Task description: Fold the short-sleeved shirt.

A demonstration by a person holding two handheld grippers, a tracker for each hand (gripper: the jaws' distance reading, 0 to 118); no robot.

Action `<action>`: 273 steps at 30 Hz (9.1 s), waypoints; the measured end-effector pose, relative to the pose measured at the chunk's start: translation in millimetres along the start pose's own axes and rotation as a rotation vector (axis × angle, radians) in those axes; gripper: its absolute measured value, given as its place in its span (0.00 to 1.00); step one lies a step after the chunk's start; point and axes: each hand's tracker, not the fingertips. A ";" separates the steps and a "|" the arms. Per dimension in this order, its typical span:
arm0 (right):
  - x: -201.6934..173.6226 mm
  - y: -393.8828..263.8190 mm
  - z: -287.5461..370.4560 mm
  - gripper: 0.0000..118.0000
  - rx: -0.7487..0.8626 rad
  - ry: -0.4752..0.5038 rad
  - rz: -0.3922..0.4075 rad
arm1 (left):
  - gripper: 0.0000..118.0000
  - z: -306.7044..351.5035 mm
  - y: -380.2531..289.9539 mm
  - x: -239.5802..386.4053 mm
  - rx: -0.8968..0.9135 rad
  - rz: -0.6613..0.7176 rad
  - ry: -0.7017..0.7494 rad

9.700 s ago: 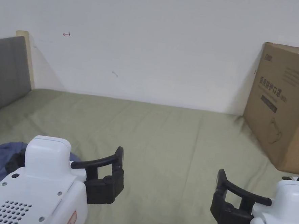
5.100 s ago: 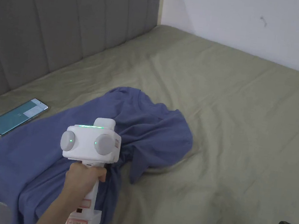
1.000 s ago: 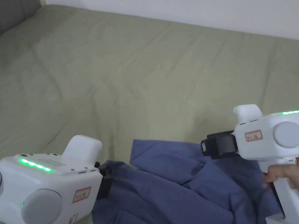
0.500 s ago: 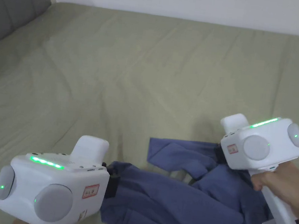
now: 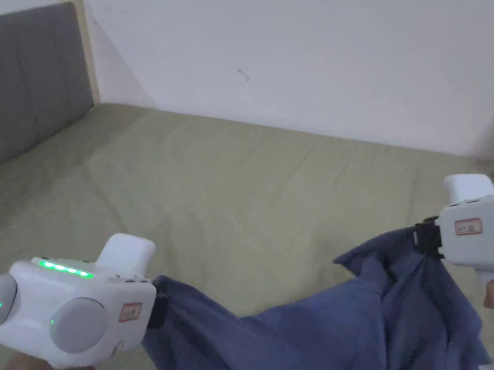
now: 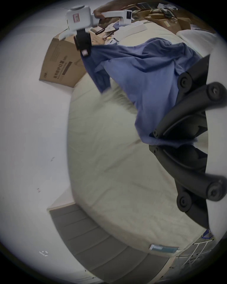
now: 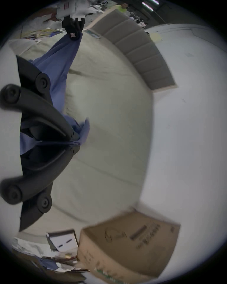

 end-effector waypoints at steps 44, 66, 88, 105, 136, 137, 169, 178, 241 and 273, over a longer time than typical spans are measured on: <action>161.7 260.2 241.0 0.02 0.500 -0.102 -0.298 | 0.03 142.2 449.2 14.8 0.571 -0.077 0.251; 192.3 204.1 8.2 0.02 0.231 -0.160 -0.304 | 0.03 -123.4 398.0 32.7 0.362 -0.100 0.311; 199.3 -10.4 -185.4 0.02 -0.159 -0.087 -0.398 | 0.03 -310.2 191.4 22.3 -0.099 -0.041 0.265; 73.2 -266.6 52.5 0.02 -0.139 -0.021 -0.561 | 0.03 -73.6 -54.6 -28.1 -0.130 0.139 0.185; 11.9 -373.4 174.3 0.92 -0.045 -0.036 -0.532 | 0.97 47.1 -182.4 -47.4 -0.131 0.139 0.040; 8.9 -372.3 179.2 0.89 -0.018 -0.032 -0.535 | 0.95 53.4 -183.4 -47.1 -0.133 0.145 0.029; -40.8 -392.2 204.5 0.00 -0.017 -0.058 -0.362 | 0.54 4.5 -187.0 -64.8 -0.250 0.109 0.069; -23.8 -398.6 206.3 0.00 -0.039 -0.098 -0.378 | 0.03 14.6 -185.5 -52.4 -0.183 0.157 0.035; 33.4 -300.9 124.5 0.32 -0.083 -0.059 -0.390 | 0.22 20.2 -133.6 -63.4 -0.155 0.224 0.037; 13.8 -356.7 114.8 0.00 -0.166 -0.031 -0.510 | 0.59 -86.8 -113.3 -42.1 -0.265 0.029 0.119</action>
